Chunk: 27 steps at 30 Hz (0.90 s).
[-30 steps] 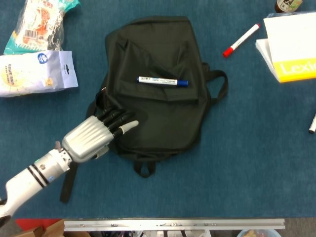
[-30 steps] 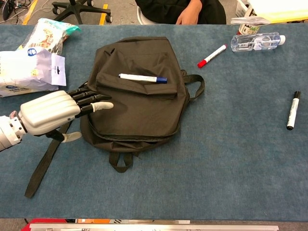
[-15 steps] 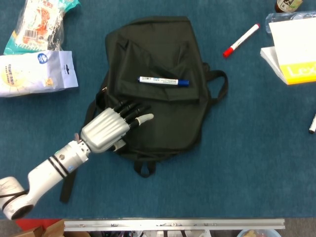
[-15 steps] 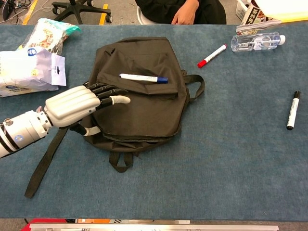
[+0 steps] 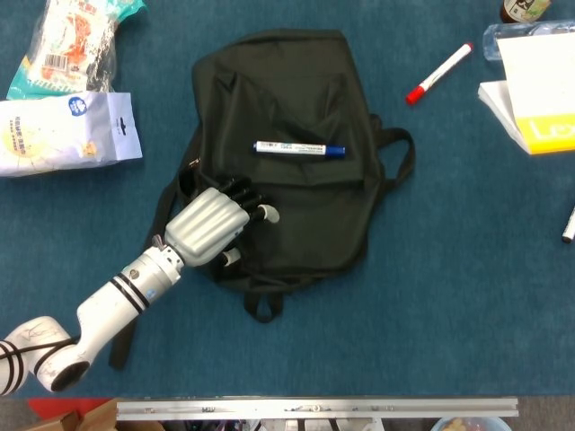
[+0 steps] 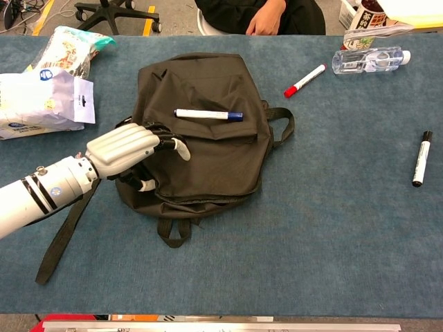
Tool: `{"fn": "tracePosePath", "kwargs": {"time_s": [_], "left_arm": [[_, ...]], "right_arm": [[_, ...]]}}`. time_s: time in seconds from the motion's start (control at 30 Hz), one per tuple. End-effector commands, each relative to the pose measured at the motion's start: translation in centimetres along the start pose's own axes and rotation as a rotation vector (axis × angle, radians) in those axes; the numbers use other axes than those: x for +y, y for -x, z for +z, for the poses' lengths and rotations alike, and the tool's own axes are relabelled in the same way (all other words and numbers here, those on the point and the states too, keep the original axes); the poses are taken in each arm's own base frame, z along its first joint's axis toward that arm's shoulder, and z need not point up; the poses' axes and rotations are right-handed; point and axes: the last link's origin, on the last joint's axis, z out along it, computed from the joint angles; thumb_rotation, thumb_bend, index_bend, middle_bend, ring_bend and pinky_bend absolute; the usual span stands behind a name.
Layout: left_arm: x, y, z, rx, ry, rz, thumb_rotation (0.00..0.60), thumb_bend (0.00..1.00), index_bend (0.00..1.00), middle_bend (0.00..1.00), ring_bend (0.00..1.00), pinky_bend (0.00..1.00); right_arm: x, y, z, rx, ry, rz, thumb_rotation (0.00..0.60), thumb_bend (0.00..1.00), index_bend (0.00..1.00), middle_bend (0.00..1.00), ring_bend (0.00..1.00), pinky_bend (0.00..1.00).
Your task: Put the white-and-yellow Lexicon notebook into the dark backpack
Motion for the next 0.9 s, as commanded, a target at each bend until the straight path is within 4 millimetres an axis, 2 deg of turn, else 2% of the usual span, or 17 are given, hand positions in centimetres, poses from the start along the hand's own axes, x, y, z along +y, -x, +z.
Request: {"fn": "tracePosePath", "kwargs": {"time_s": [0.03, 0.07, 0.17, 0.3, 0.4, 0.63, 0.9], "left_arm": [[0.1, 0.2, 0.1, -0.007, 0.0, 0.004, 0.6, 0.34, 0.47, 0.47, 0.5, 0.24], [0.0, 0.3, 0.1, -0.012, 0.001, 0.01, 0.6, 0.36, 0.52, 0.53, 0.55, 0.25], [0.0, 0.4, -0.1, -0.014, 0.002, 0.028, 0.6, 0.39, 0.61, 0.63, 0.62, 0.29], [0.1, 0.1, -0.3, 0.004, 0.001, 0.019, 0.6, 0.39, 0.67, 0.69, 0.66, 0.35], [0.3, -0.4, -0.3, 0.032, -0.008, -0.026, 0.6, 0.39, 0.71, 0.73, 0.67, 0.44], [1.0, -2.6, -0.1, 0.043, -0.064, -0.291, 0.6, 0.39, 0.73, 0.75, 0.69, 0.58], [1.4, -5.6, 0.7, 0.039, -0.149, -0.654, 0.6, 0.39, 0.73, 0.75, 0.69, 0.6]], "right_arm": [[0.0, -0.1, 0.0, 0.004, -0.001, 0.005, 0.6, 0.49, 0.75, 0.69, 0.59, 0.75], [0.0, -0.1, 0.0, 0.005, 0.0, 0.007, 0.6, 0.49, 0.75, 0.69, 0.6, 0.75], [0.0, -0.3, 0.0, 0.008, 0.002, 0.011, 0.6, 0.49, 0.76, 0.69, 0.6, 0.75], [0.1, -0.5, -0.1, 0.014, 0.002, 0.015, 0.6, 0.49, 0.76, 0.69, 0.6, 0.75], [0.0, -0.7, -0.2, 0.019, -0.003, 0.019, 0.6, 0.49, 0.76, 0.69, 0.6, 0.75], [-0.4, -1.3, -0.8, 0.012, -0.019, 0.059, 0.6, 0.49, 0.76, 0.69, 0.6, 0.75], [-1.8, -2.3, -2.1, -0.001, -0.071, 0.161, 0.6, 0.49, 0.77, 0.7, 0.6, 0.76]]}}
